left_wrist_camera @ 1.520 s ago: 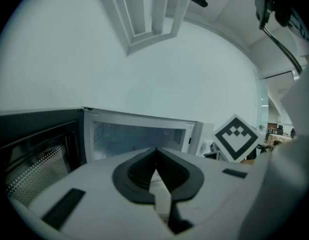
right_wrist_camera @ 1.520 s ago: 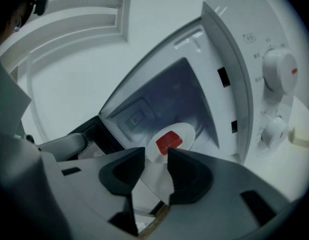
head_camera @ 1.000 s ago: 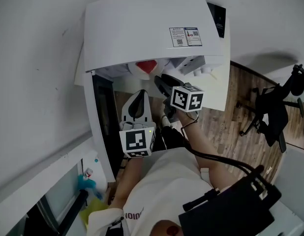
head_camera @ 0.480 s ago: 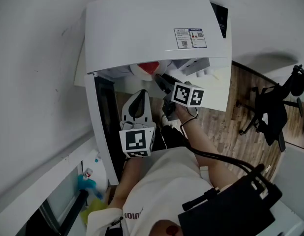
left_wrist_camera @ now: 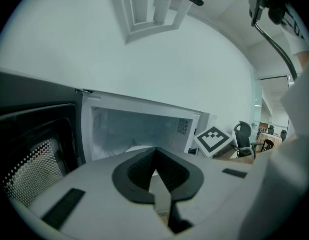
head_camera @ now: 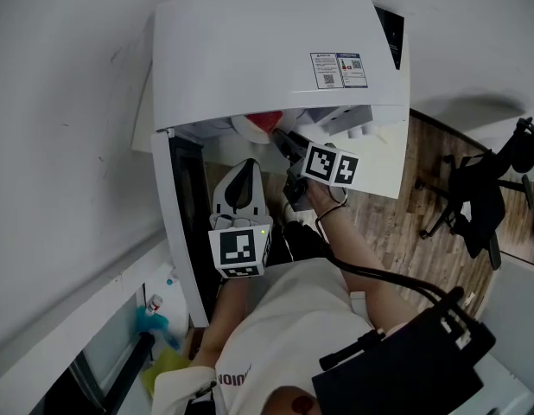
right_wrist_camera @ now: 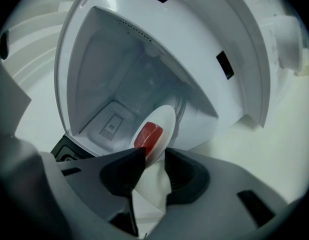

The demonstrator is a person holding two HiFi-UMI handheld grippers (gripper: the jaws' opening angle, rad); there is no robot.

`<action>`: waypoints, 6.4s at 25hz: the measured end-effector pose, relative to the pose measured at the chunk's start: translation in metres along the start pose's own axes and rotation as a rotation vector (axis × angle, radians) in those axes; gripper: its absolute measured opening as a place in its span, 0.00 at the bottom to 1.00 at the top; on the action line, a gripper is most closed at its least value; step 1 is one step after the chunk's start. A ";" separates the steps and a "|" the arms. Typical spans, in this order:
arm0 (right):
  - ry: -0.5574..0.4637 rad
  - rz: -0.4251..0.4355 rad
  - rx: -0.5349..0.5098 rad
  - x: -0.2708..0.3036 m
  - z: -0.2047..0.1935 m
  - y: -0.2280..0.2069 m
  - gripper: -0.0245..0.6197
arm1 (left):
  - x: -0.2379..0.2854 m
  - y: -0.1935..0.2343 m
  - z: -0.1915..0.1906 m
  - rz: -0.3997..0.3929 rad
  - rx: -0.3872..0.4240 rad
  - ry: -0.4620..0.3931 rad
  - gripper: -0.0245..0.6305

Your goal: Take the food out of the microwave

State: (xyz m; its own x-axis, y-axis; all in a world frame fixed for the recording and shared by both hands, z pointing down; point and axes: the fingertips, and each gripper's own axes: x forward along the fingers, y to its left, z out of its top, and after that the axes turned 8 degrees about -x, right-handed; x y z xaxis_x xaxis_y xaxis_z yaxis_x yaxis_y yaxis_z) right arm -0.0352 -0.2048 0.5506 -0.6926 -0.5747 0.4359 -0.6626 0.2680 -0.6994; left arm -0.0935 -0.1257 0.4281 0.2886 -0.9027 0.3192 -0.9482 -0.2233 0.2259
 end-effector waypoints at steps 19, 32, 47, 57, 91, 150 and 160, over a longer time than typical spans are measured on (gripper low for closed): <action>-0.065 0.020 0.149 -0.003 0.002 -0.001 0.18 | -0.001 0.004 0.005 0.006 0.000 -0.012 0.06; -0.159 0.061 0.283 -0.013 0.014 0.003 0.10 | -0.006 0.004 0.010 0.006 0.009 -0.020 0.06; -0.206 0.104 0.414 -0.022 0.014 -0.001 0.09 | -0.010 0.006 0.007 0.020 0.021 -0.024 0.06; -0.206 0.136 0.446 -0.035 0.006 -0.003 0.09 | -0.013 0.004 0.006 0.024 0.028 -0.025 0.06; -0.203 0.297 0.392 -0.095 0.007 0.022 0.09 | -0.020 -0.018 0.015 0.020 0.043 -0.063 0.06; -0.036 0.515 0.309 -0.166 0.009 0.069 0.09 | -0.031 -0.019 0.044 0.078 0.067 -0.122 0.06; -0.037 0.522 0.325 -0.165 0.009 0.071 0.09 | -0.032 -0.018 0.047 0.076 0.063 -0.123 0.06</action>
State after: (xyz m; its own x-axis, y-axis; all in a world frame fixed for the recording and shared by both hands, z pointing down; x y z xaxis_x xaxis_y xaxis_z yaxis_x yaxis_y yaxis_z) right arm 0.0347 -0.0984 0.4240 -0.8879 -0.4594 -0.0260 -0.1142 0.2749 -0.9546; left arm -0.0917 -0.1105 0.3705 0.2011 -0.9552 0.2174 -0.9742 -0.1718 0.1462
